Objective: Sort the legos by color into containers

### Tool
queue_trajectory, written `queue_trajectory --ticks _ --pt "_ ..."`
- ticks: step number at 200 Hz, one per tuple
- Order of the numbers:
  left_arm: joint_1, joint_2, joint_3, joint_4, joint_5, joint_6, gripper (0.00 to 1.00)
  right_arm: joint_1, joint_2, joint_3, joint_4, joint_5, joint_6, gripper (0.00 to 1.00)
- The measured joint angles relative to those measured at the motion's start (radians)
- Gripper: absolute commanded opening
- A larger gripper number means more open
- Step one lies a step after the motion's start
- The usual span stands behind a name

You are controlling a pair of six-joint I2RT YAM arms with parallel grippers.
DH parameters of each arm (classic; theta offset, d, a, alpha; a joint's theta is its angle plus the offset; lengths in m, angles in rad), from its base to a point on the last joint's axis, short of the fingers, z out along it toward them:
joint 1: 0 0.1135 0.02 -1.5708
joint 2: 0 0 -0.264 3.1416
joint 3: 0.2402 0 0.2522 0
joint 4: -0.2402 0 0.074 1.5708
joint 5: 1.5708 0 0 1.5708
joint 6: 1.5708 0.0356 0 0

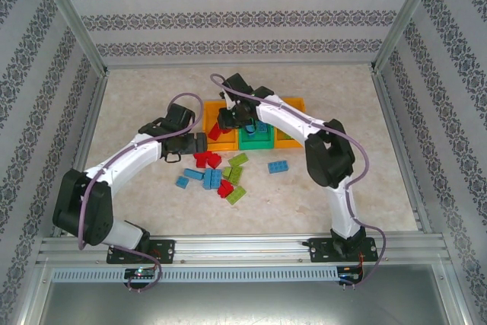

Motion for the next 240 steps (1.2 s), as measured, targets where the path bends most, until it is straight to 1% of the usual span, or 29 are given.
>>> queue_trajectory --ticks 7,16,34,49,67,107,132,149,178,198,240 --pt "0.0 0.007 0.0 0.002 0.003 0.0 0.97 -0.004 0.018 0.01 -0.006 0.003 0.007 0.27" --pt "0.0 0.015 0.0 0.004 0.01 0.0 0.97 -0.006 0.03 0.029 -0.011 0.0 0.014 0.34" --pt "0.0 0.024 0.0 0.005 0.014 0.0 0.97 -0.01 0.036 0.054 -0.019 0.016 0.024 0.41" --pt "0.0 0.026 0.0 0.007 0.019 0.0 0.97 -0.019 0.046 0.07 -0.031 0.03 0.029 0.45" --pt "0.0 0.027 0.0 0.011 0.025 0.0 0.96 -0.032 0.054 0.084 -0.032 0.034 0.036 0.48" --pt "0.0 0.058 0.0 0.011 0.05 0.009 0.95 -0.066 0.064 0.099 -0.038 0.056 0.035 0.48" --pt "0.0 0.08 0.0 0.012 0.081 0.011 0.94 -0.085 0.064 0.099 -0.037 0.06 0.033 0.51" --pt "0.0 0.098 0.0 0.016 0.105 0.011 0.94 -0.085 0.064 0.098 -0.032 0.056 0.032 0.55" --pt "0.0 0.144 0.019 0.017 0.126 0.011 0.94 -0.082 0.043 0.063 0.004 0.052 0.033 0.63" --pt "-0.002 0.17 0.032 0.018 0.13 0.011 0.94 -0.082 0.022 0.033 0.026 0.042 0.037 0.65" --pt "-0.007 0.204 0.063 0.022 0.136 0.009 0.93 -0.084 -0.02 -0.01 0.018 0.04 0.041 0.66"
